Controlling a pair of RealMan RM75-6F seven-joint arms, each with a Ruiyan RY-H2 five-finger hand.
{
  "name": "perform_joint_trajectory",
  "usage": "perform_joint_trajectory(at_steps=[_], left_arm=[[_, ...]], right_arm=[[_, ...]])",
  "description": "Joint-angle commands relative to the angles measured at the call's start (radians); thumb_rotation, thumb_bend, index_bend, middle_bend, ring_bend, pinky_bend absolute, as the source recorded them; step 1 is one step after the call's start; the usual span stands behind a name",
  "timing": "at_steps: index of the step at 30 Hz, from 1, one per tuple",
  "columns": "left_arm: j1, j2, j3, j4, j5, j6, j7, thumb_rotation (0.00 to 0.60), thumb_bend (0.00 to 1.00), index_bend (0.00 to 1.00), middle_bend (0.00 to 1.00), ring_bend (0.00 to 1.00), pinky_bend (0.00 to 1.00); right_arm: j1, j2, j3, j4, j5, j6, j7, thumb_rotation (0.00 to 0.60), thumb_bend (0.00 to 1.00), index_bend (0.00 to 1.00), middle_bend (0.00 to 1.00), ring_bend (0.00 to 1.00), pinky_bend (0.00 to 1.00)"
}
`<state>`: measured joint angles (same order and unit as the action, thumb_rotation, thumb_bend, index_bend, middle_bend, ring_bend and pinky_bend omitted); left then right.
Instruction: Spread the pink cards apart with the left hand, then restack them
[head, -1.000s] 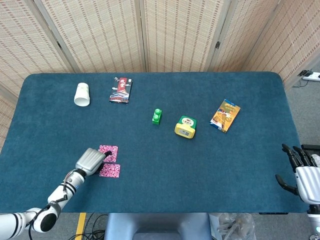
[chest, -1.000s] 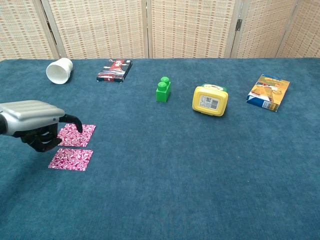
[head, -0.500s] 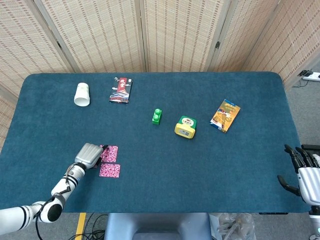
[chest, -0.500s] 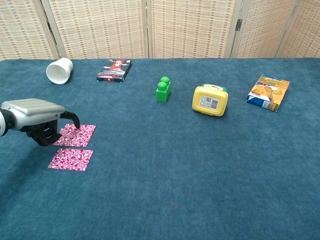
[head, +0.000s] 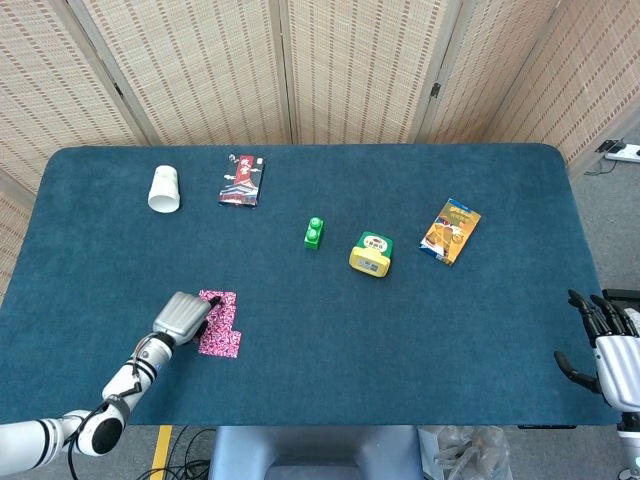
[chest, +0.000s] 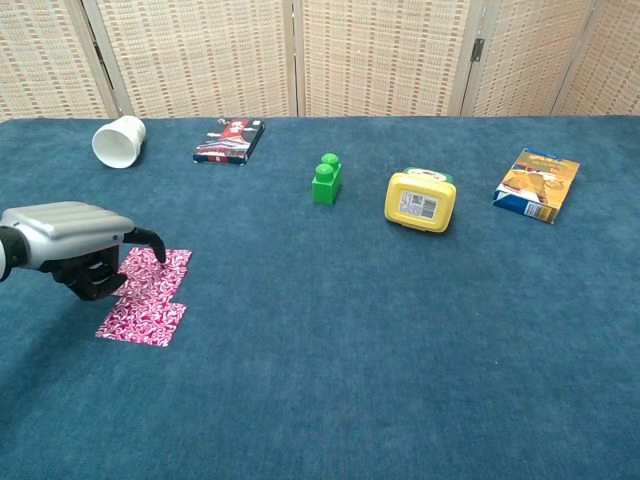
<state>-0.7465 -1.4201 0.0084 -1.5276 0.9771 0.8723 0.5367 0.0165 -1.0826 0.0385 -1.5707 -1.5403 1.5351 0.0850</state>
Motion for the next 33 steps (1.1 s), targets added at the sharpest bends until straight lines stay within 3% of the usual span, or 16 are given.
perform_joint_trajectory(at_steps=[1,11,33], left_arm=[[0.007,0.009,0.006,-0.021,0.013,0.014,0.004,0.6,0.61,0.24,0.94,0.9,1.0],[0.016,0.011,0.028,-0.049,0.036,0.016,0.012,0.6,0.61,0.24,0.94,0.9,1.0],[0.017,0.121,0.075,-0.102,-0.117,0.012,0.092,0.6,0.61,0.25,0.94,0.88,1.0]], right_arm=[[0.001,-0.001,0.0,0.0,-0.001,-0.002,0.0,0.6,0.33,0.05,0.23,0.1,0.12],[0.002,-0.001,0.001,0.0,0.0,-0.004,-0.001,0.6,0.33,0.05,0.23,0.11,0.12],[-0.007,0.004,0.01,0.0,0.001,0.02,0.01,0.6,0.33,0.05,0.23,0.11,0.12]])
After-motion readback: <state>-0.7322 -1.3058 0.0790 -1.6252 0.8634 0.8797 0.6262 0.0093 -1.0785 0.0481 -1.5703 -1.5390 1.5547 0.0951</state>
